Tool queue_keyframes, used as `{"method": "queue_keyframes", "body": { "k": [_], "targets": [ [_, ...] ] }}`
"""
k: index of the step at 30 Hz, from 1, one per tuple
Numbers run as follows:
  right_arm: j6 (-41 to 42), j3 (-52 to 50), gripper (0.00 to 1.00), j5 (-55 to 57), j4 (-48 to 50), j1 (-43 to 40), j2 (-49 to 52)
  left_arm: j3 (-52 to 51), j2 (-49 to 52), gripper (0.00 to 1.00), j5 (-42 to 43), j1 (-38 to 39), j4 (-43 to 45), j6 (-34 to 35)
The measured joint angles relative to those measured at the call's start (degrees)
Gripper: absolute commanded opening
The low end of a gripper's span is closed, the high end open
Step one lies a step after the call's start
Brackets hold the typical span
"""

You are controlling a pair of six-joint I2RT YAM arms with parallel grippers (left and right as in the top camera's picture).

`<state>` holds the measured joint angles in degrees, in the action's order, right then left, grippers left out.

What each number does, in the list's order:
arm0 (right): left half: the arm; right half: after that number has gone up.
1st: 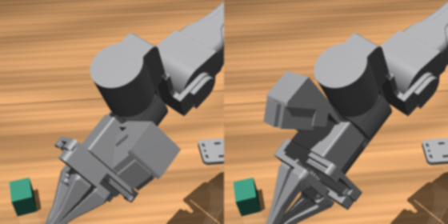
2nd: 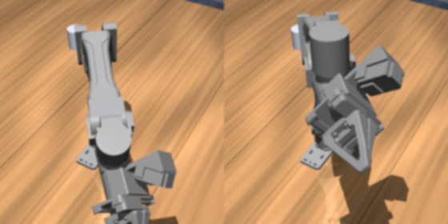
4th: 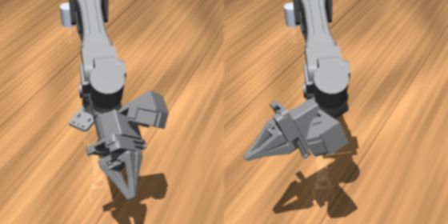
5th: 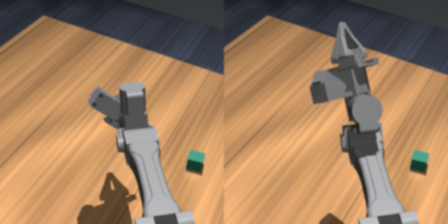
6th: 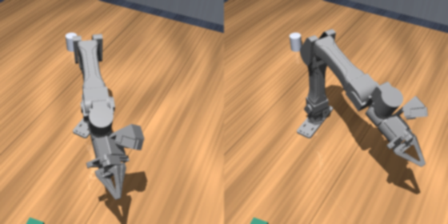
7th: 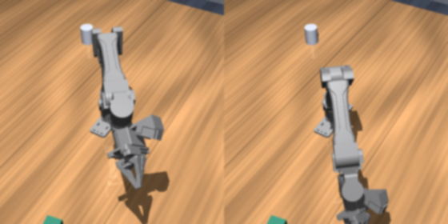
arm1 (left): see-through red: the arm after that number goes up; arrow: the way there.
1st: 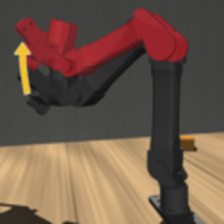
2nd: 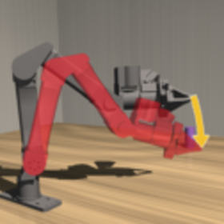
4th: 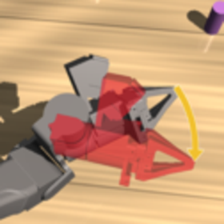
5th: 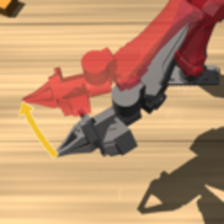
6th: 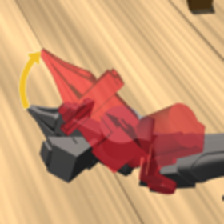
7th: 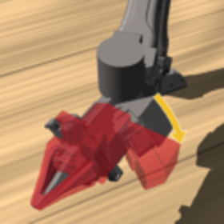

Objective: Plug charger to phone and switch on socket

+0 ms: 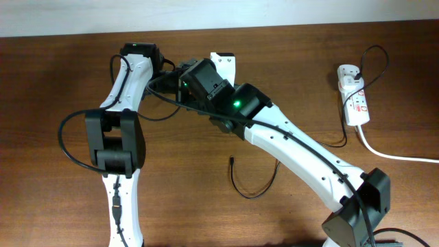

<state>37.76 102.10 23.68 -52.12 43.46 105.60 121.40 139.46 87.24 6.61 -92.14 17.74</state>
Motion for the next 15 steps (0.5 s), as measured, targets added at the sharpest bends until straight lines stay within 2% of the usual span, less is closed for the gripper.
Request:
{"method": "queue_keyframes", "body": {
  "k": [5,6,8,9,11,13,15],
  "targets": [
    [0.0,0.0,0.12,-0.2,0.1,0.0,0.0,0.0,0.0,0.80,0.0,0.0,0.0,0.0],
    [0.0,0.0,0.06,-0.2,0.1,0.0,0.0,0.0,0.0,0.82,0.0,0.0,0.0,0.0],
    [1.4,0.0,0.04,-0.2,0.2,0.0,0.0,0.0,0.0,0.82,0.2,0.0,0.0,-0.1],
    [2.2,0.0,0.04,-0.2,0.2,0.1,0.0,0.0,0.0,0.93,0.2,0.0,0.0,-0.1],
    [3.3,0.0,0.04,0.0,0.3,0.0,0.1,0.0,0.0,0.96,0.8,0.0,0.0,0.0],
    [7.1,0.0,0.04,1.0,0.4,0.0,0.5,0.1,0.0,0.99,1.3,0.0,0.7,0.0],
    [14.8,0.0,0.04,3.3,0.3,-0.4,0.6,0.1,0.0,0.99,1.6,0.0,2.2,0.0]
  ]
}}
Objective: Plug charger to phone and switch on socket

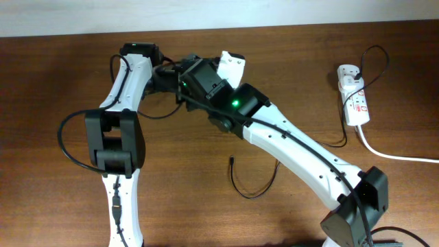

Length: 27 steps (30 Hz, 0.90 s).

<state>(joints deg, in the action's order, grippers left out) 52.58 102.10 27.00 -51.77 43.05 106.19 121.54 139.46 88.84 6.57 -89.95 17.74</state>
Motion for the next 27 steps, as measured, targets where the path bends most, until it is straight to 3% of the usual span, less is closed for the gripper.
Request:
{"method": "queue_keyframes", "body": {
  "k": [5,6,9,12,16,18,20,23,27],
  "targets": [
    [25.8,0.0,0.04,-1.8,0.4,-5.5,0.0,0.0,0.0,0.99,0.3,0.0,0.0,0.0],
    [27.4,0.0,0.04,-3.0,1.5,-5.5,0.0,0.0,0.0,1.00,0.3,0.0,0.0,0.0],
    [30.1,0.0,0.04,-4.7,4.0,-5.5,-0.2,0.0,0.0,0.87,0.4,0.0,0.0,4.3],
    [32.4,0.0,0.04,-5.1,3.5,-5.5,-1.7,0.1,0.0,0.90,0.4,0.0,0.0,12.6],
    [52.5,0.0,0.04,-9.2,-2.0,-5.5,-2.1,0.1,0.0,0.83,0.4,0.0,0.0,19.0],
    [57.7,0.0,0.04,-12.0,-1.7,-5.5,-2.1,0.1,0.0,0.83,0.4,0.0,0.0,19.7],
    [59.7,0.0,0.04,-14.3,-1.4,-5.5,-2.1,0.1,0.0,0.74,0.4,0.0,0.0,19.9],
    [60.1,0.0,0.04,-15.0,-0.1,-5.5,-2.1,0.1,0.0,0.68,0.4,0.0,0.4,20.3],
    [60.2,0.0,0.04,-17.7,0.3,-5.5,-2.2,0.1,0.0,0.70,0.4,0.0,0.8,20.5]
  ]
}}
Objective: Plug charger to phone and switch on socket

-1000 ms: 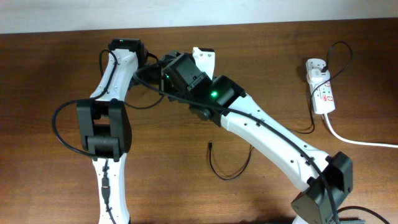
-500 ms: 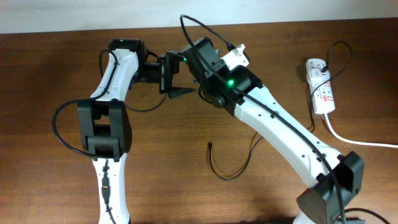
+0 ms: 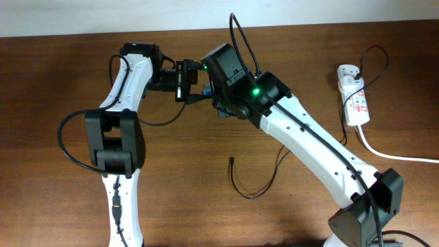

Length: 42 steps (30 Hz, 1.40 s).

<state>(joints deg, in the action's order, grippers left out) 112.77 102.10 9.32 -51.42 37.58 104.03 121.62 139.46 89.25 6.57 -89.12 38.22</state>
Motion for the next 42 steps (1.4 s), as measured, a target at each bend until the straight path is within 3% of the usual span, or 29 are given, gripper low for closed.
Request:
{"method": "queue_keyframes", "body": {
  "k": [4,12,13,16,26,33,37,42],
  "targets": [
    [0.0,0.0,0.04,-0.3,1.1,0.4,0.0,0.0,0.0,0.56,0.0,0.0,0.1,0.2],
    [0.0,0.0,0.04,-0.5,2.2,1.1,0.0,0.0,0.0,0.43,0.2,0.0,1.7,0.9],
    [0.0,0.0,0.04,-0.5,2.2,1.1,0.0,0.0,0.0,0.37,0.1,0.0,1.7,0.9],
    [0.9,0.0,0.04,-0.4,2.4,1.1,0.0,0.0,0.0,0.40,0.1,0.0,1.7,1.1],
    [3.0,0.0,0.04,3.1,2.3,1.1,0.0,0.0,0.0,0.35,0.1,0.0,1.7,1.1],
    [3.0,0.0,0.04,1.6,2.3,1.1,0.0,0.0,0.0,0.39,0.1,0.0,1.7,1.3],
    [3.0,0.0,0.04,1.5,2.3,1.1,0.0,0.0,0.0,0.20,0.2,0.0,1.7,1.5],
    [4.2,0.0,0.04,1.7,3.2,1.1,0.0,0.0,0.0,0.12,0.2,0.0,1.7,1.6]
  ]
}}
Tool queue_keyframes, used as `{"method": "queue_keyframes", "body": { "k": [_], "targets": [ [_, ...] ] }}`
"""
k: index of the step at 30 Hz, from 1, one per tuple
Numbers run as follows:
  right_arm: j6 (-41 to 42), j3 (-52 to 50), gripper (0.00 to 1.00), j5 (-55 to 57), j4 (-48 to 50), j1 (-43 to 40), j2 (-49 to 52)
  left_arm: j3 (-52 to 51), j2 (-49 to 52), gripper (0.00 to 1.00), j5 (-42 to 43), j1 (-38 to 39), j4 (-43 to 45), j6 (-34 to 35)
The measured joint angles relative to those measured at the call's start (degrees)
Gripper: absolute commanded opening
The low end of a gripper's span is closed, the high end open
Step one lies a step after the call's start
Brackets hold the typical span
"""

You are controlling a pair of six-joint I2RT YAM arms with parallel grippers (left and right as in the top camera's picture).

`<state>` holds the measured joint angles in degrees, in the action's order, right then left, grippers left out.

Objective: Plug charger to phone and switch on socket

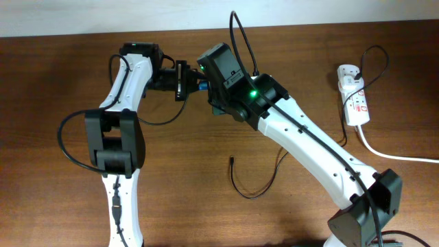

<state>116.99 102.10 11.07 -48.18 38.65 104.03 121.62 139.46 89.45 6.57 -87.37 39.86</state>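
Note:
My left gripper points right at the back of the table, its black cross-body upright. Right against it sits my right arm's wrist, which covers the right gripper. A small blue piece shows between the two; I cannot tell what it belongs to. The phone is hidden. The black charger cable lies in a loop at mid-table, its free plug tip pointing up-table, held by neither gripper. The white power strip lies at the far right with the charger's adaptor in it.
The strip's white mains lead runs off the right edge. The black cable runs from the loop under my right arm toward the strip. A black cable arcs up from my right wrist. Both arm bases stand at the near edge.
My right wrist has shifted slightly left, closer to the left gripper, and less of the blue piece shows. The left arm, the cable and the strip are unchanged.
A white phone first showed at the back behind my right wrist, then stood tilted up to the right. After that the right wrist had turned and risen, the phone was out of sight, and a blue piece showed between the grippers. Now the wrists sit closer together.

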Motion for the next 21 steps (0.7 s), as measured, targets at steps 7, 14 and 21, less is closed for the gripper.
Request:
{"method": "queue_keyframes", "body": {
  "k": [7,14,21],
  "targets": [
    [1.3,0.0,0.31,-0.2,1.2,-0.1,0.0,0.2,0.0,0.00,0.6,-0.3,0.3,-1.7],
    [-7.8,0.0,0.98,1.2,3.2,0.0,-0.7,0.2,0.0,0.00,-1.3,-0.2,2.2,-0.8],
    [-50.9,0.2,0.98,3.1,-7.4,-5.8,-12.4,0.2,0.0,0.00,-8.4,-0.4,22.7,-6.6]
  ]
}}
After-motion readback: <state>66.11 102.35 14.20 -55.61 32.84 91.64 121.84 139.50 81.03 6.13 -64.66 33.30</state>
